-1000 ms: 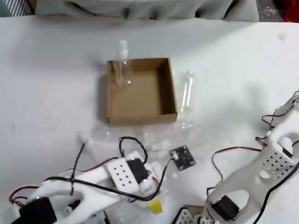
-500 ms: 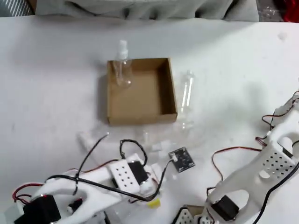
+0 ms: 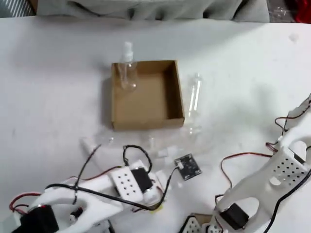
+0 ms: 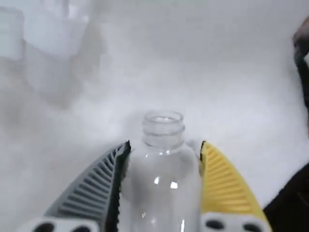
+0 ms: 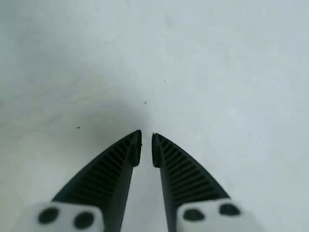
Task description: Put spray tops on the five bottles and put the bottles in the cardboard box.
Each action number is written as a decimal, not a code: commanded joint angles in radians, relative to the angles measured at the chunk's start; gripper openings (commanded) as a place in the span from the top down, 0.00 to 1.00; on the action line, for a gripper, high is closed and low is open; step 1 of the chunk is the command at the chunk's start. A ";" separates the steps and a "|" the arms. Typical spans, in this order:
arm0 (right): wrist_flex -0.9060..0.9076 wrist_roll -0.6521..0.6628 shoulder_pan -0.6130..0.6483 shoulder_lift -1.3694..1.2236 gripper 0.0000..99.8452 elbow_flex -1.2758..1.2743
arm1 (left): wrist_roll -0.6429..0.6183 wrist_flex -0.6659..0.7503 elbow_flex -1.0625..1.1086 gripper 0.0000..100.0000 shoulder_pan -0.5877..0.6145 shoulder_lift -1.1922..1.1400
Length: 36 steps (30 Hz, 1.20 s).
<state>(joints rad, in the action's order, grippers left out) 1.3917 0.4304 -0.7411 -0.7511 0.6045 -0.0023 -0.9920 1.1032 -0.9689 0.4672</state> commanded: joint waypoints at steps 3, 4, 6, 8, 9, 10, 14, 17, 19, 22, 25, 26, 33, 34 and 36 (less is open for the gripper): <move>0.033 0.008 -0.033 0.068 0.98 0.077 | 0.012 -0.020 -0.044 0.98 0.107 0.137; 0.033 0.008 -0.033 0.070 0.98 0.077 | 0.012 -0.015 -0.044 0.98 0.156 0.153; 0.033 0.009 -0.041 0.070 0.98 0.077 | 0.014 -0.014 -0.046 0.98 0.252 0.180; 0.033 0.009 -0.042 0.070 0.98 0.077 | 0.014 -0.014 -0.046 0.98 0.340 0.200; 0.033 0.009 -0.042 0.070 0.98 0.077 | 0.012 -0.014 -0.046 0.98 0.378 0.202; 0.033 0.009 -0.042 0.070 0.98 0.077 | 0.008 -0.012 -0.044 0.98 0.414 0.203; 0.033 0.009 -0.035 0.070 0.98 0.077 | 0.006 -0.008 -0.018 0.98 0.493 0.203; 0.033 0.006 -0.033 0.070 0.98 0.077 | 0.006 0.061 0.037 0.95 0.493 0.203; 0.033 0.005 -0.033 0.070 0.98 0.077 | 0.009 0.114 0.084 0.87 0.493 0.203; 0.033 0.008 -0.039 0.070 0.98 0.077 | 0.011 0.150 0.155 0.70 0.493 0.208; 0.033 0.009 -0.041 0.065 0.98 0.077 | 0.012 0.149 0.178 0.59 0.498 0.206; 0.033 0.009 -0.041 0.062 0.98 0.077 | 0.012 0.146 0.178 0.58 0.501 0.206; 0.031 0.009 -0.039 0.065 0.98 0.075 | 0.103 -0.063 0.038 0.62 0.498 0.211; 0.031 0.009 -0.041 0.067 0.98 0.075 | 0.115 -0.103 0.017 0.63 0.495 0.211; 0.031 0.009 -0.041 0.068 0.98 0.075 | 0.143 -0.166 -0.009 0.64 0.493 0.211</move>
<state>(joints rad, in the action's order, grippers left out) 1.4162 0.4304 -0.7748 -0.7511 0.6306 0.0990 -1.0610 1.1784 -0.4764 0.6452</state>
